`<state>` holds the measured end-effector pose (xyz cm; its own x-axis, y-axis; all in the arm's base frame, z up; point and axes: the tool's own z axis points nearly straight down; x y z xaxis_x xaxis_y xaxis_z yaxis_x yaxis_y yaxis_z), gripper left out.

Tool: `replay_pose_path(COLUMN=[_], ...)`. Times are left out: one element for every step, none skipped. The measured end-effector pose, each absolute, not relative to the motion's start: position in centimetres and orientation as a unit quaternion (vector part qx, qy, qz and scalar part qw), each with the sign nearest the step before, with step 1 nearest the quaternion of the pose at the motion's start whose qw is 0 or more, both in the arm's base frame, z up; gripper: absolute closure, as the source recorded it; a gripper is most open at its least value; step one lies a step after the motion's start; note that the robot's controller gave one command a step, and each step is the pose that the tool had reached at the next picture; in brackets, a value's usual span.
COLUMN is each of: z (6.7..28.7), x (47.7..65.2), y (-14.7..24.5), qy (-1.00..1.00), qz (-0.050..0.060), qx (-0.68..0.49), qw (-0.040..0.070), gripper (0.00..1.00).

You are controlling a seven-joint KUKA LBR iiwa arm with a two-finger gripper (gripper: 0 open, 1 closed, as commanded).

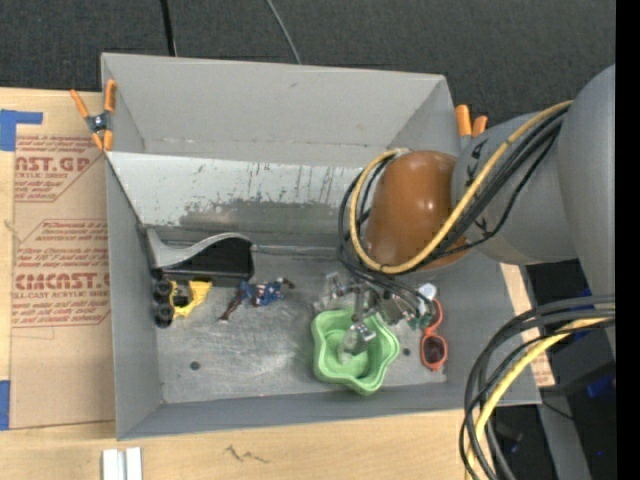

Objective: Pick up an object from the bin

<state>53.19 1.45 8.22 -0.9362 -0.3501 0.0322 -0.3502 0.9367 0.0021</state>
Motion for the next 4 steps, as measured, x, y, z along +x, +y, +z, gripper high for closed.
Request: replay_pose_path(z=[9.2, 11.4, 13.5, 15.6], x=[53.0, 53.2, 53.2, 53.2], y=[1.5, 1.6, 1.7, 1.7], qy=[-0.984, -0.984, -0.984, -0.984], qz=[0.0, 0.0, 0.0, 0.0], qx=[0.177, 0.177, 0.177, 0.178], qw=[0.014, 0.006, 0.002, 0.001], gripper=[1.0, 1.0, 1.0, 1.0])
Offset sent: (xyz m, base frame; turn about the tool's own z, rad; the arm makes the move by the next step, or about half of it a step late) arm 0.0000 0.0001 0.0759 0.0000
